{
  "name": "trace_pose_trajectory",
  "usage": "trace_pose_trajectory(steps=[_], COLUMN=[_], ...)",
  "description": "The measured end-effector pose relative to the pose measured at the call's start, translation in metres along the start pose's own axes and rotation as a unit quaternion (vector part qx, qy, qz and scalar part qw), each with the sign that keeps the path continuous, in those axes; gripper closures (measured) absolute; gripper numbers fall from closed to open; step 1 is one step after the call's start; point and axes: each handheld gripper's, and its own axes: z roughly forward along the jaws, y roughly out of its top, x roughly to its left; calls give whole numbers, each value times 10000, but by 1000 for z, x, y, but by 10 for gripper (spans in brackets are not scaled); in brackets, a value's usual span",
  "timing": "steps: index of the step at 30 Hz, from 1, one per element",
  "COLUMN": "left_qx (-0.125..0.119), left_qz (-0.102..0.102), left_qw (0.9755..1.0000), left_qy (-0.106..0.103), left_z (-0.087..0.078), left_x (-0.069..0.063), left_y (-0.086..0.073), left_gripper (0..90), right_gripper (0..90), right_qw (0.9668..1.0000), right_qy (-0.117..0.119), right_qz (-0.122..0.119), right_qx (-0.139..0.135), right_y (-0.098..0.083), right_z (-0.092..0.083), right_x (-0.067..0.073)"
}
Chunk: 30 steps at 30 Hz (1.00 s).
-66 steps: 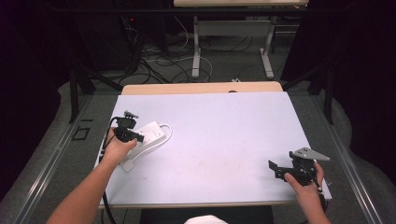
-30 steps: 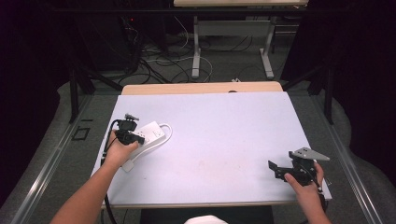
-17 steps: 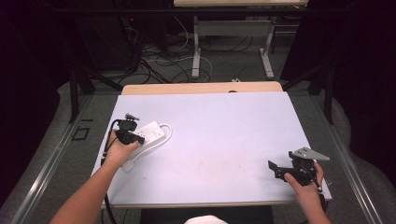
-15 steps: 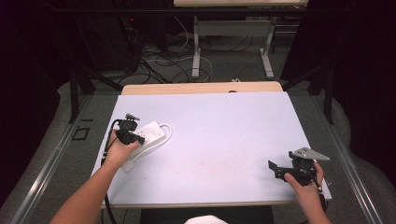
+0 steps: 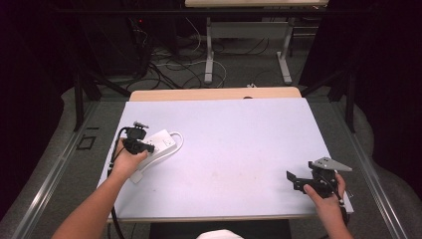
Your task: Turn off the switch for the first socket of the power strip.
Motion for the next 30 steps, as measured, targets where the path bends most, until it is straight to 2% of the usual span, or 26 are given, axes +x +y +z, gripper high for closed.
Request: trace_pose_trajectory(steps=[2,5,6,11,12,13,14,15,18,19,20,21,23,25,26,30], left_qx=[-134,-184,-228,-442,-504,-582,-628,-660,-840,-821,-892,-927,-954,-1082,-1105,-1202], left_qz=[70,199,172,418,385,445,385,459,410,512,393,456,432,429,405,426], left_qw=[9999,9996,9996,9981,9980,9973,9972,9967,9955,9951,9952,9945,9945,9932,9930,9918], left_qy=[21,12,27,79,87,112,107,134,180,182,130,142,42,73,58,-118], left_z=[-1,-4,-4,-10,-11,-12,-13,-15,-18,-21,-22,-24,-29,-33,-34,-44], left_x=[0,0,-1,-1,-2,-2,-3,-2,-5,-4,-7,-6,-8,-11,-13,-20], left_y=[0,1,1,2,1,1,1,1,0,1,0,0,0,-1,-1,-3], left_gripper=[847,817,809,723,688,660,641,615,543,524,514,502,476,449,419,397], right_gripper=[56,56,56,56,56,56,56,56,57,57,58,57,58,58,58,58], right_qw=[10000,10000,10000,10000,10000,10000,10000,10000,10000,10000,10000,10000,10000,10000,10000,10000], right_qy=[16,25,21,22,-15,33,23,0,-8,-4,-7,-23,-35,12,-37,5], right_qz=[5,-8,-6,-19,-11,-17,-45,-13,-14,-20,-17,-41,-11,-17,-36,-23], right_qx=[13,12,10,-1,-40,-3,-10,-24,-36,-36,-45,-55,-65,-17,-36,-26], right_y=[0,0,0,0,0,0,0,0,1,1,0,0,0,0,0,0], right_z=[0,0,0,-1,0,-1,-1,-1,-2,-2,-2,-1,-1,-1,-1,-2], right_x=[0,0,0,-2,-1,-2,-2,-1,-1,-1,0,0,1,0,0,-1])
